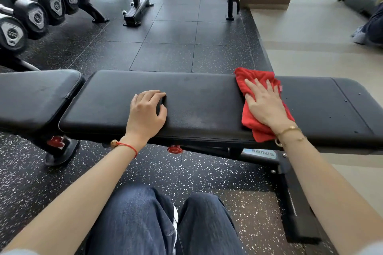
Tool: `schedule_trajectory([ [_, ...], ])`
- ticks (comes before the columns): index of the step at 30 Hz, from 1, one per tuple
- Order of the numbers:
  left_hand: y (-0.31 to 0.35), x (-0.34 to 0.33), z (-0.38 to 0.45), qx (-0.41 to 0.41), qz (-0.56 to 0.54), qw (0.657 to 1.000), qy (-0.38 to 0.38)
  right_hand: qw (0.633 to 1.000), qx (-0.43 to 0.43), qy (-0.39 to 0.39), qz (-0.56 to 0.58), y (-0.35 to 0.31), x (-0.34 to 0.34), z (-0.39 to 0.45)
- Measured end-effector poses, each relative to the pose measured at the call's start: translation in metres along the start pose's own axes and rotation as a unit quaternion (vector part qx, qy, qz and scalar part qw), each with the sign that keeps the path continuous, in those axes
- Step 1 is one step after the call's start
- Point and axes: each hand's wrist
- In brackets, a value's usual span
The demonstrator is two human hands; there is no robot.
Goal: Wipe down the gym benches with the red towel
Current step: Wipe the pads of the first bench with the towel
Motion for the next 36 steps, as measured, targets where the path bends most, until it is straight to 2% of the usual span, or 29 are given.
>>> schedule_trajectory([
  [5, 0.0, -0.001, 0.001, 0.012, -0.001, 1.0, -0.001, 0.999, -0.023, -0.024, 0.011, -0.019, -0.003, 0.038],
  [11, -0.002, -0.004, 0.001, 0.007, 0.002, 1.0, 0.006, 0.995, 0.088, -0.022, 0.03, -0.014, -0.01, -0.013],
  [18, 0.003, -0.001, 0.001, 0.011, 0.019, 1.0, 0.003, 1.0, -0.013, -0.012, -0.01, -0.041, -0.015, 0.034],
  [20, 0.004, -0.001, 0.002, 0.014, 0.02, 1.0, 0.003, 0.999, 0.019, -0.015, -0.026, -0.072, -0.026, 0.034],
  [23, 0.004, -0.001, 0.002, 0.02, 0.016, 1.0, 0.004, 0.992, 0.121, -0.043, -0.002, -0.119, -0.046, 0.012],
  [26, 0.003, 0.001, 0.001, 0.015, 0.01, 1.0, 0.003, 0.984, 0.171, -0.054, 0.02, -0.137, -0.056, -0.017],
  [31, -0.001, 0.003, -0.001, 0.0, 0.008, 1.0, 0.001, 0.984, 0.175, -0.012, 0.017, -0.087, -0.037, -0.048],
  [36, -0.001, 0.0, -0.002, 0.0, 0.011, 1.0, 0.005, 0.998, 0.065, -0.013, 0.007, -0.023, -0.009, -0.021],
])
Point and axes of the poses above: each hand's wrist, its own z-axis towards the middle knuckle, its own x-axis out of the back of the hand, y = z × x, and after that the axes turned 8 degrees about z, right-handed
